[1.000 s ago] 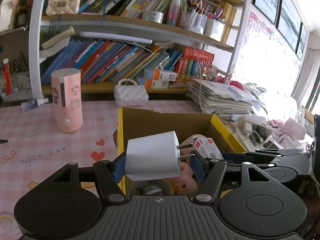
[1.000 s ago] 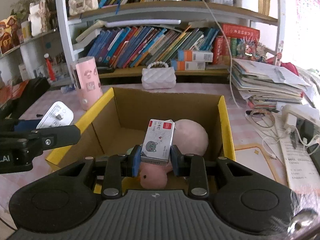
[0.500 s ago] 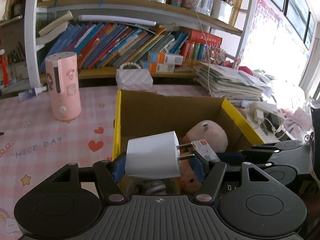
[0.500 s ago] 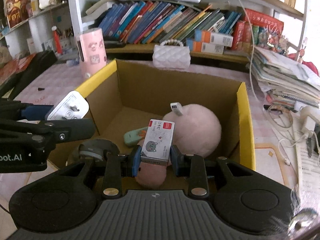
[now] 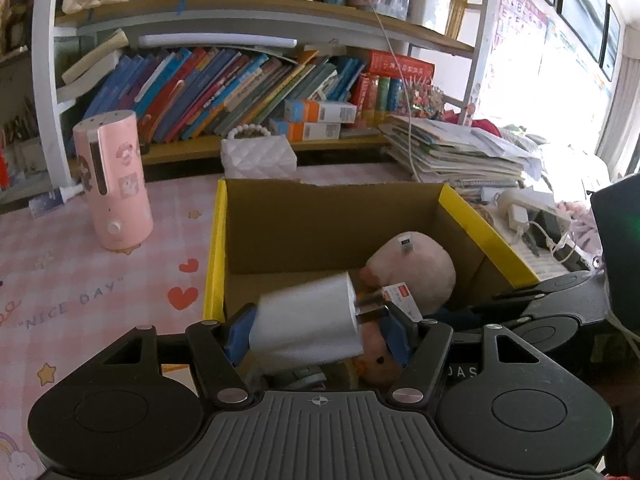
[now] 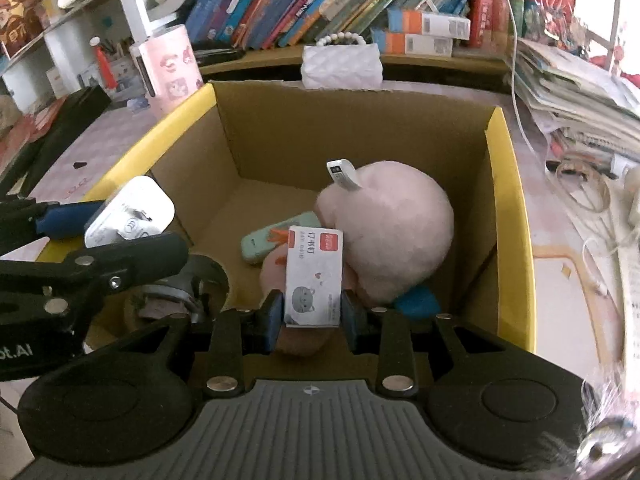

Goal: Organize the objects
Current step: 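Lower both tools into the box and open them to drop the items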

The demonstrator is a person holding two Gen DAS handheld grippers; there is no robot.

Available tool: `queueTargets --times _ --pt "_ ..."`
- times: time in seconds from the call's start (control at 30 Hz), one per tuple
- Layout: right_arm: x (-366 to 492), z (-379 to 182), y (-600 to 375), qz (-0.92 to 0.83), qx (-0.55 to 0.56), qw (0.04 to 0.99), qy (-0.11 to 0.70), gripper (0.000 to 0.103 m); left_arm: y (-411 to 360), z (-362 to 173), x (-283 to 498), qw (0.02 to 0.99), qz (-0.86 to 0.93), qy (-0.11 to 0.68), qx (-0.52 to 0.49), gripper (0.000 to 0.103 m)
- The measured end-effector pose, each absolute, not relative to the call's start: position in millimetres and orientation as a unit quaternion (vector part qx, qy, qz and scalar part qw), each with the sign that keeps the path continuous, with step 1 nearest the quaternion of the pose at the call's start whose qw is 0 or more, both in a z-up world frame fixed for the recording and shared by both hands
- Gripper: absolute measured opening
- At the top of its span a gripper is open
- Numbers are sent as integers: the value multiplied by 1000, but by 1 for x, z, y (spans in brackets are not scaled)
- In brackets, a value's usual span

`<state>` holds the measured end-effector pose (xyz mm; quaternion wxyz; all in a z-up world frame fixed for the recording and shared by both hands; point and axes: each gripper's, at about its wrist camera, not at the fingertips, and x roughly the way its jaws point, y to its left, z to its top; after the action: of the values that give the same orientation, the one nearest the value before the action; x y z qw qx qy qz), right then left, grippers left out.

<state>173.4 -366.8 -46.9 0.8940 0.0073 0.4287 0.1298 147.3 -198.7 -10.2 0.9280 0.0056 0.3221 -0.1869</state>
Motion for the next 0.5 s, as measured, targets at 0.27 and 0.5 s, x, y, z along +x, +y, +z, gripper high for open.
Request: queueTargets --times 0.27,0.5 --pt "174 -48 -366 132 7 893 430 29 -200 -12 147 927 -184 328 4 56" --pt "169 -45 -368 127 19 899 420 29 -191 0 137 940 -159 300 -15 64"
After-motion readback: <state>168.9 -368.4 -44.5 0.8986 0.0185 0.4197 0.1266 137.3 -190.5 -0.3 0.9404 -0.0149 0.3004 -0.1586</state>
